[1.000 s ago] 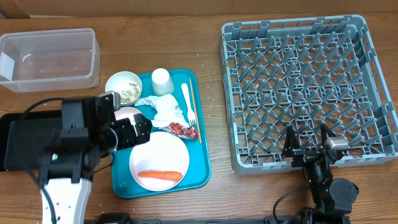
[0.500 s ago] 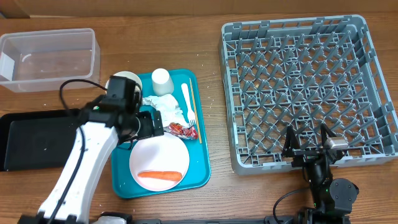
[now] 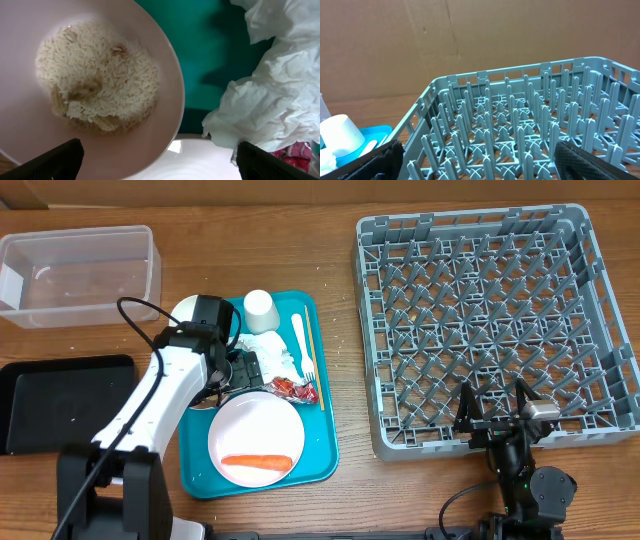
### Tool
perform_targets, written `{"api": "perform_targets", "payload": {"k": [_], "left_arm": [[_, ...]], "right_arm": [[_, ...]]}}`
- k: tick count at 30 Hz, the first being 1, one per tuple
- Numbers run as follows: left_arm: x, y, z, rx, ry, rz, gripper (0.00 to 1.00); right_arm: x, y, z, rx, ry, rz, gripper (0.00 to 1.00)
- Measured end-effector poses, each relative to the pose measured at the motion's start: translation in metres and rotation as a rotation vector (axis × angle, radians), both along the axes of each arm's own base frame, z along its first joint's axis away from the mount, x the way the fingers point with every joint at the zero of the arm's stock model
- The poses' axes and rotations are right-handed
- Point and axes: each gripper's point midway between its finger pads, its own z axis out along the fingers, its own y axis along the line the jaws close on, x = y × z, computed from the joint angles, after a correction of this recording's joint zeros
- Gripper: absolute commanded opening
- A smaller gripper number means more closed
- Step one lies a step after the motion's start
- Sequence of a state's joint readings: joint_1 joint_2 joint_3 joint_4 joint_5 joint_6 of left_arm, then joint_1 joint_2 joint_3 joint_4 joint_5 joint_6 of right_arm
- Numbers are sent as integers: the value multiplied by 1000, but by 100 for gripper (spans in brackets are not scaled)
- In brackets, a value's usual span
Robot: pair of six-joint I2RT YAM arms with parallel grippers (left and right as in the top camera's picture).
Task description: Sort waste into correct bins and load items into the dishwasher rack
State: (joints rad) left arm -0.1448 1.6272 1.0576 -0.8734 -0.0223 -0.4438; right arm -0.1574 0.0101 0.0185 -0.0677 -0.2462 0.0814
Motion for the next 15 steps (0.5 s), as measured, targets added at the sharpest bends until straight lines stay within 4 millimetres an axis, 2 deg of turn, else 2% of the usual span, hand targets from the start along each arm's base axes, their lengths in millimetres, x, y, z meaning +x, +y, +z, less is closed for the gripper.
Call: {"api": "perform_targets", "payload": {"k": [9, 15], "left_arm": [[2, -2, -26, -3, 58, 1, 100], [1, -9, -24, -41, 74, -14, 100]], "right_arm": [[0, 0, 0, 0, 0, 0, 100], [0, 0, 0, 0, 0, 0, 100]]}}
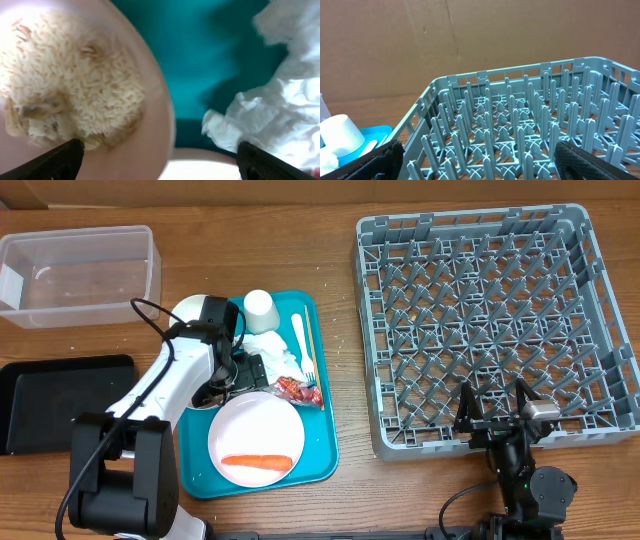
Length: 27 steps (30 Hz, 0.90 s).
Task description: Sort waste into correct bins and load items into the dishwasher rack
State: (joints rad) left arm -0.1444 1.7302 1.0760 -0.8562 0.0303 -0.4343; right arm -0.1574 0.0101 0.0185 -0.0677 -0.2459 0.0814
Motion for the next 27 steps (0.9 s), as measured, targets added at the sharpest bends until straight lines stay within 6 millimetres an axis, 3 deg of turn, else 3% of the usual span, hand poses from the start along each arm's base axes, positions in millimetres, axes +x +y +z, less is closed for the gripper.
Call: {"api": "perform_targets", "payload": {"k": [5, 12, 16, 21, 27], "left_arm": [[2, -4, 23, -15, 29, -33, 100], [18, -10, 95, -35, 14, -46, 100], [4, -31, 119, -164, 70, -50, 100], [-21, -56, 129, -327, 175, -71, 100], [-45, -49, 137, -297, 256, -10, 100]], "right_arm": [[0, 0, 0, 0, 1, 1, 100], [0, 0, 0, 0, 0, 1, 100], [0, 0, 0, 0, 0, 0, 100], [0, 0, 0, 0, 0, 0, 100], [0, 0, 0, 0, 0, 0, 100]]}}
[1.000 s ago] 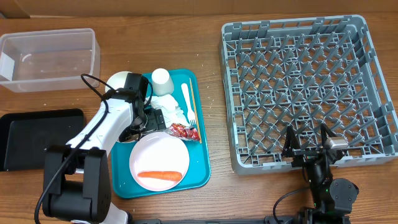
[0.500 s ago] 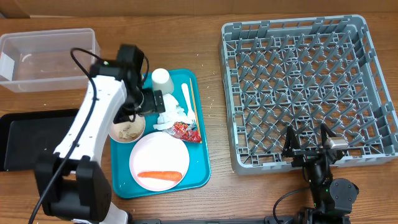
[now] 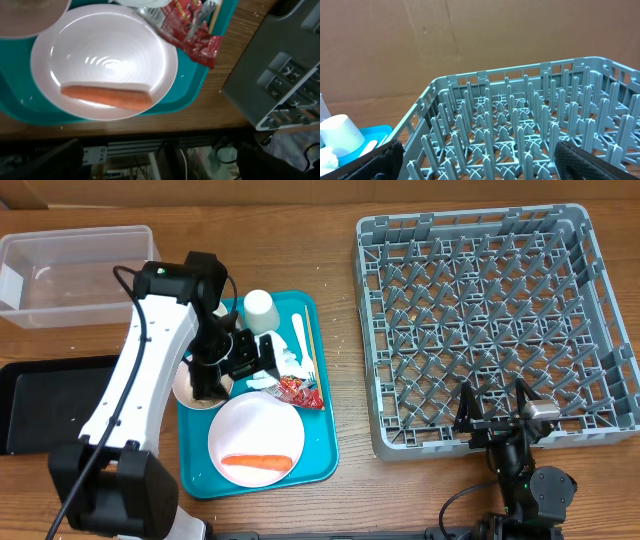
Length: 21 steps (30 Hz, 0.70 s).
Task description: Sort waste into correct bins and load items into the dishwasher rack
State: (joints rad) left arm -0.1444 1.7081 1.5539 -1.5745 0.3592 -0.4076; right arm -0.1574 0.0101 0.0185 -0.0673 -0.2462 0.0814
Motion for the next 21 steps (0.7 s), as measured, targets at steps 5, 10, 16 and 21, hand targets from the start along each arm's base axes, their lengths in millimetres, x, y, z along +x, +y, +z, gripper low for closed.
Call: {"api": "perform_targets", "payload": {"k": [5, 10, 16, 21], "left_arm": [[-21, 14, 39, 61, -101, 103, 100], [-61, 26, 86, 54, -301, 265, 100], [-124, 37, 59, 53, -221, 589, 100], [-148, 37, 7, 82, -26, 867, 100]], "right_arm": [[0, 0, 0, 0, 0, 0, 100], [0, 0, 0, 0, 0, 0, 100], [0, 0, 0, 0, 0, 0, 100], [0, 0, 0, 0, 1, 0, 100]]}}
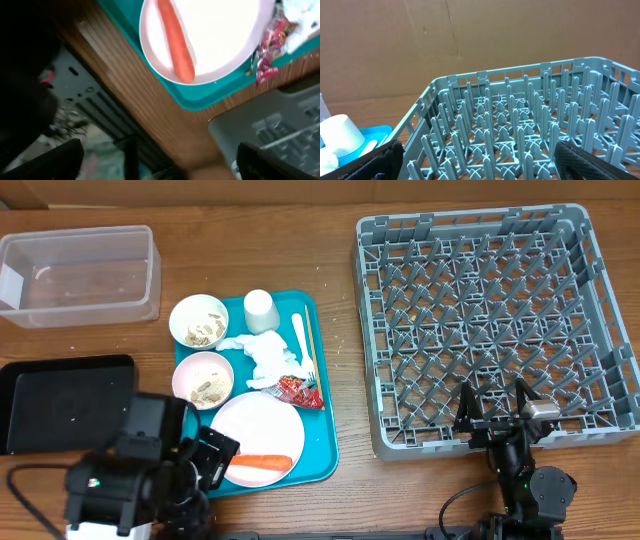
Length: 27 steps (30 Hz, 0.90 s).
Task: Sort waste into correct bins and load items into the dishwasher rack
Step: 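Grasp the orange carrot on the white plate with the left gripper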
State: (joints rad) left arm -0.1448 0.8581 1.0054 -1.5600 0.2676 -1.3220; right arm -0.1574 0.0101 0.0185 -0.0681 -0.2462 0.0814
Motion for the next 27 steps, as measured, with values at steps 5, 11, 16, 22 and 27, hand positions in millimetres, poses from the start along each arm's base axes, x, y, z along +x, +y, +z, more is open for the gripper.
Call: {"api": "perform_targets", "payload": {"k": [5, 11, 16, 22, 27], "left_arm": [[15, -16, -40, -97, 42, 101, 95], [30, -26, -82, -145, 90, 145, 94], [34, -24, -97, -122, 146, 184, 91], [44, -25, -121, -56, 193, 168, 89], [49, -35, -137, 2, 208, 125, 90]], "right_arm": [[0, 0, 0, 0, -1, 0, 100], [0, 0, 0, 0, 0, 0, 100], [0, 0, 0, 0, 0, 0, 100], [0, 0, 0, 0, 0, 0, 100], [0, 0, 0, 0, 0, 0, 100]]}}
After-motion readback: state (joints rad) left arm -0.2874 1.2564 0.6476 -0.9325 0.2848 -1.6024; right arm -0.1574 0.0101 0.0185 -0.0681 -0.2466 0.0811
